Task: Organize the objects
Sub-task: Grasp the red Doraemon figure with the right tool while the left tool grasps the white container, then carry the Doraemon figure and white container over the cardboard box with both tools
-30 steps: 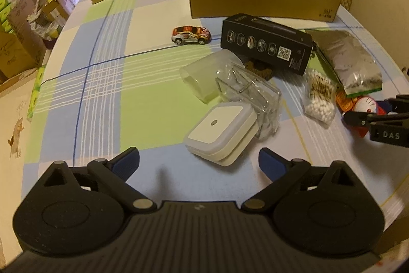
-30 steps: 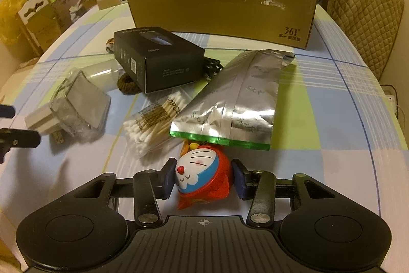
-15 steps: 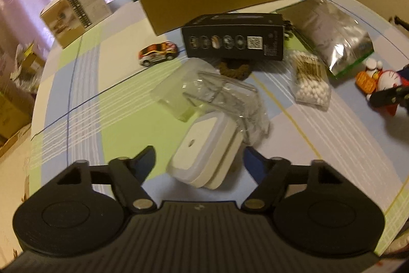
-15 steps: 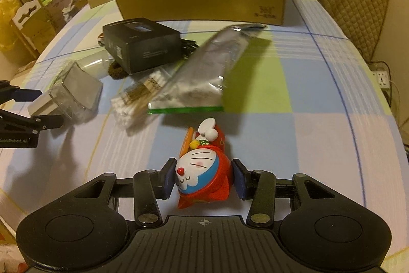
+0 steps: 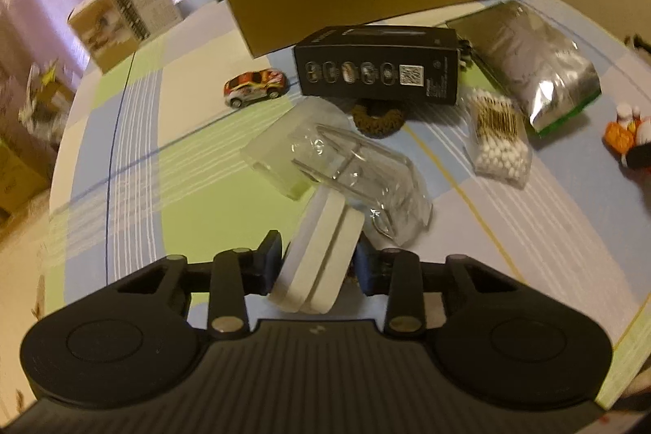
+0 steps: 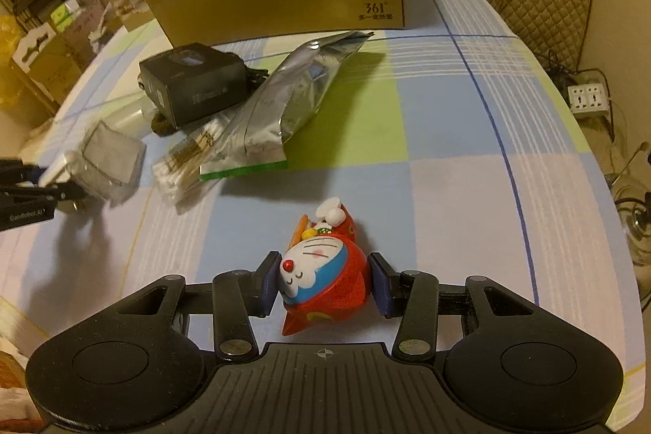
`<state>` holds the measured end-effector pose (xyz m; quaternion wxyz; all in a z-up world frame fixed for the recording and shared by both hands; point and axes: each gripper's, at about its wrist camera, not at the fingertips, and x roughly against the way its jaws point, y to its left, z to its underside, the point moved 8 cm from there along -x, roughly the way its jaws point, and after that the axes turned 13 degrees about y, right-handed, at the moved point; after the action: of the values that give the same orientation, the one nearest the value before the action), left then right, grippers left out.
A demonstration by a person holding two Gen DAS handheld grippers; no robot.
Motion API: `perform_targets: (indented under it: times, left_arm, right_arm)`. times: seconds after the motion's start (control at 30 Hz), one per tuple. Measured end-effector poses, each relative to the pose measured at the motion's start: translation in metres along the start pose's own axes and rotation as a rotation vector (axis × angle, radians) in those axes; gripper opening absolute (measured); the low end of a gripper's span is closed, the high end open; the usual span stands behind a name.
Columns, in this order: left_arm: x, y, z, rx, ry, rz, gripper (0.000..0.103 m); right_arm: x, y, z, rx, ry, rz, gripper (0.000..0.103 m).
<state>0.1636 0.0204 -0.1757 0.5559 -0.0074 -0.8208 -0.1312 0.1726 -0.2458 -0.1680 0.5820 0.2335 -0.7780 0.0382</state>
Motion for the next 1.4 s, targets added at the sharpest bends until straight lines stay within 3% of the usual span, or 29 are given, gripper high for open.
perform_targets:
  times: [0.27,0.5,0.87,1.13,1.4]
  left_arm:
    - [0.009,0.017,0.009,0.204,0.052,0.094,0.03]
    - [0.021,0.024,0.014,0.309,0.072,0.125,0.03]
    - [0.071,0.031,0.011,0.468,0.007,0.121,0.03]
    - [0.092,0.023,-0.032,0.457,-0.051,0.166,0.03]
    - [0.088,0.023,-0.115,0.367,-0.127,0.226,0.03]
  right_arm:
    - [0.014,-0.011,-0.01,-0.007,0.035,-0.108,0.042]
    - [0.03,-0.022,-0.021,0.011,0.059,-0.186,0.042]
    - [0.069,-0.028,-0.059,0.041,-0.007,-0.322,0.042]
    - [0.079,-0.014,-0.106,0.032,-0.07,-0.385,0.042]
    - [0.084,0.018,-0.17,0.035,-0.168,-0.39,0.042]
